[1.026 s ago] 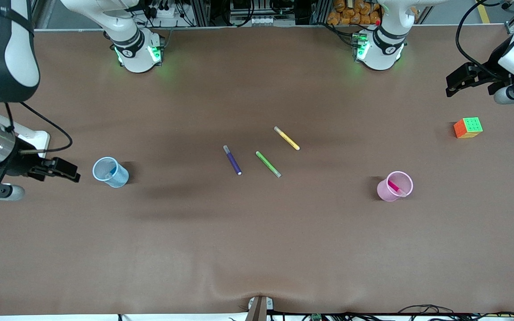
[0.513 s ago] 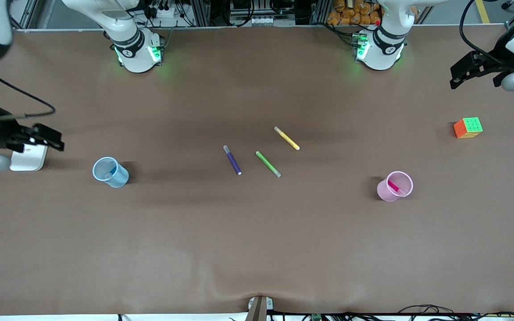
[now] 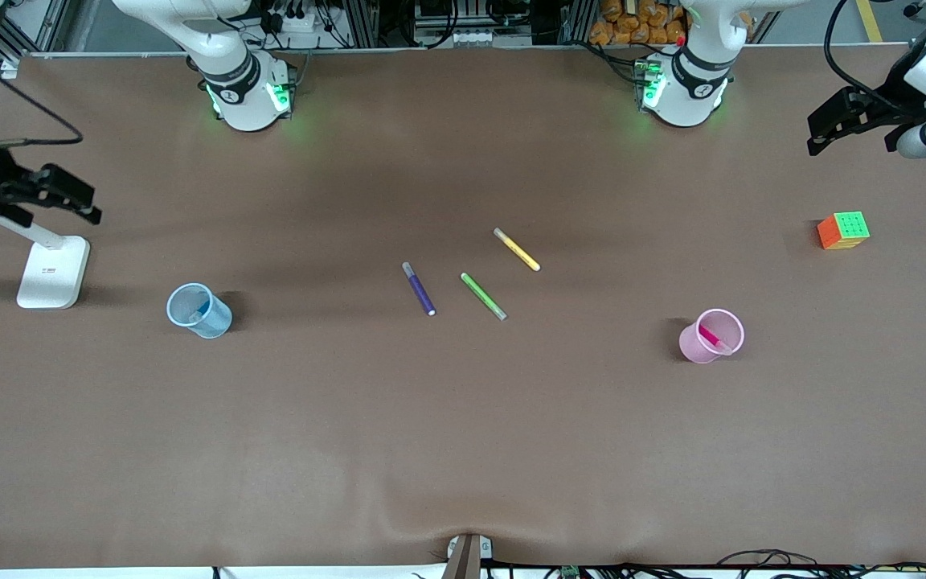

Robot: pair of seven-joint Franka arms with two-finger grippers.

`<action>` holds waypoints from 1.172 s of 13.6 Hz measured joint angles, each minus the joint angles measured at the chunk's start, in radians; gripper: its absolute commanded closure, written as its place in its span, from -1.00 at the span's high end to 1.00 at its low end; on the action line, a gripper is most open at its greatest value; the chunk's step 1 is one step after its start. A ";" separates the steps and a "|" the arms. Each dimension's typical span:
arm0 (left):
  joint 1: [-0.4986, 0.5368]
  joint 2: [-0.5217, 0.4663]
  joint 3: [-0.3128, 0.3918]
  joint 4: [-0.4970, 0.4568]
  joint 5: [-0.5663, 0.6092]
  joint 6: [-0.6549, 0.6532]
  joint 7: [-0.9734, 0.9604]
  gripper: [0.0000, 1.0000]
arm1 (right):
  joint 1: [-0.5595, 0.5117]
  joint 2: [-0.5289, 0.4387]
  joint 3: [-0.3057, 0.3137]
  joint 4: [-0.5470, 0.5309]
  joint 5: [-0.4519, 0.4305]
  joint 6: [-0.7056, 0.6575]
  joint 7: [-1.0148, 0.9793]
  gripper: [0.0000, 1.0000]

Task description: Place pink and blue markers in matching cups

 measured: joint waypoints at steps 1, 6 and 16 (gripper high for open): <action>0.000 0.000 0.000 0.000 0.000 0.001 0.000 1.00 | 0.007 -0.011 0.001 -0.016 -0.003 0.008 0.000 1.00; 0.001 0.000 0.001 -0.001 0.000 0.002 0.000 1.00 | 0.023 0.006 0.001 0.046 -0.042 0.016 0.000 1.00; 0.001 0.011 0.002 0.010 0.000 0.007 0.000 1.00 | 0.029 0.019 -0.015 0.057 -0.034 0.004 0.000 1.00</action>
